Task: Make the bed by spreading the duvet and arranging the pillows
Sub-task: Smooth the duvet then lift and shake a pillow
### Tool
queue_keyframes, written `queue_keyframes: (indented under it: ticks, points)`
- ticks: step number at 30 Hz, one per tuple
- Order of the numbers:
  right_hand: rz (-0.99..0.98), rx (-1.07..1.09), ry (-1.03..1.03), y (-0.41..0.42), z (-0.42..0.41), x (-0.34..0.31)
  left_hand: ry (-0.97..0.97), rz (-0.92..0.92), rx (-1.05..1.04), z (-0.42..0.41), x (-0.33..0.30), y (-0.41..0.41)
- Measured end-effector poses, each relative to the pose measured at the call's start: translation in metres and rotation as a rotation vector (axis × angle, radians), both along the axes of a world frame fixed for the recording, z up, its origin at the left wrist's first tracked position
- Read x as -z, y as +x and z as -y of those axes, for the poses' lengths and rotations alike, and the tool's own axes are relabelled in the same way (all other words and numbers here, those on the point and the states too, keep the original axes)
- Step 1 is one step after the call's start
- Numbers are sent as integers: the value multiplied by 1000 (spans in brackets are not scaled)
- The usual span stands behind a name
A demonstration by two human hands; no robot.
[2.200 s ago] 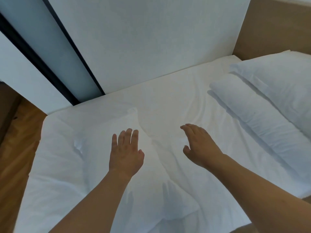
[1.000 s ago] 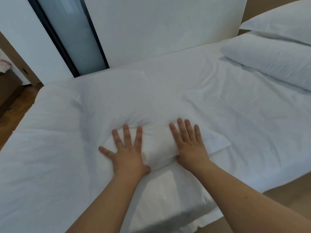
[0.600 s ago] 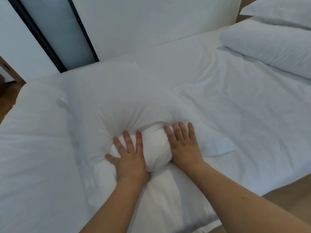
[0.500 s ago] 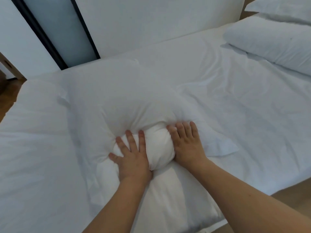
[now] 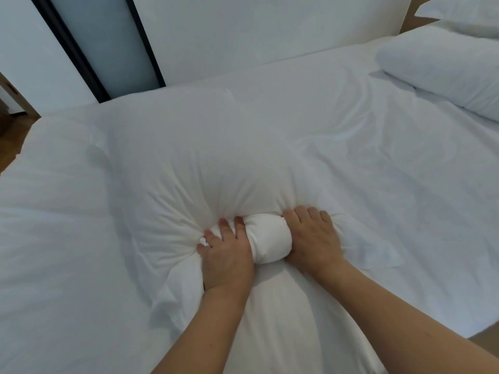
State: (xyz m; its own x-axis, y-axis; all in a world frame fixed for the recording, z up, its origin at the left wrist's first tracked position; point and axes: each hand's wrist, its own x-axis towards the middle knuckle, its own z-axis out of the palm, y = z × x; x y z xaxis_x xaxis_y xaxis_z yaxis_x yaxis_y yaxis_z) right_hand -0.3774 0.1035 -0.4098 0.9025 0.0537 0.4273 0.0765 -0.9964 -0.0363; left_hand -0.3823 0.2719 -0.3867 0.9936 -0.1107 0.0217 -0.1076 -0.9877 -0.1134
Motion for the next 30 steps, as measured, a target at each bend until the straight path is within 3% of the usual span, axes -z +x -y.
queue_keyframes:
  ticks: [4, 7, 9, 14, 20, 26, 30]
  points:
    - [-84, -28, 7, 9, -1, -3, 46, -63, -4, 1, -6, 14]
    - [-241, -64, 14, 19, 1, -34, 34, -205, 50, 3, -52, 30]
    - [-343, -61, -6, 24, 4, -77, 4, -200, 99, 4, -94, 46]
    - [-345, -118, -75, 54, 20, -236, -13, -215, 93, 14, -244, 78]
    - [-394, -114, -79, 76, 30, -473, -12, -202, 138, 15, -478, 108]
    - [-609, -57, -19, 11, 48, -700, -95, -485, 183, 28, -689, 70]
    - [-764, 13, 51, -46, 79, -807, -183, -577, 265, 53, -770, 20]
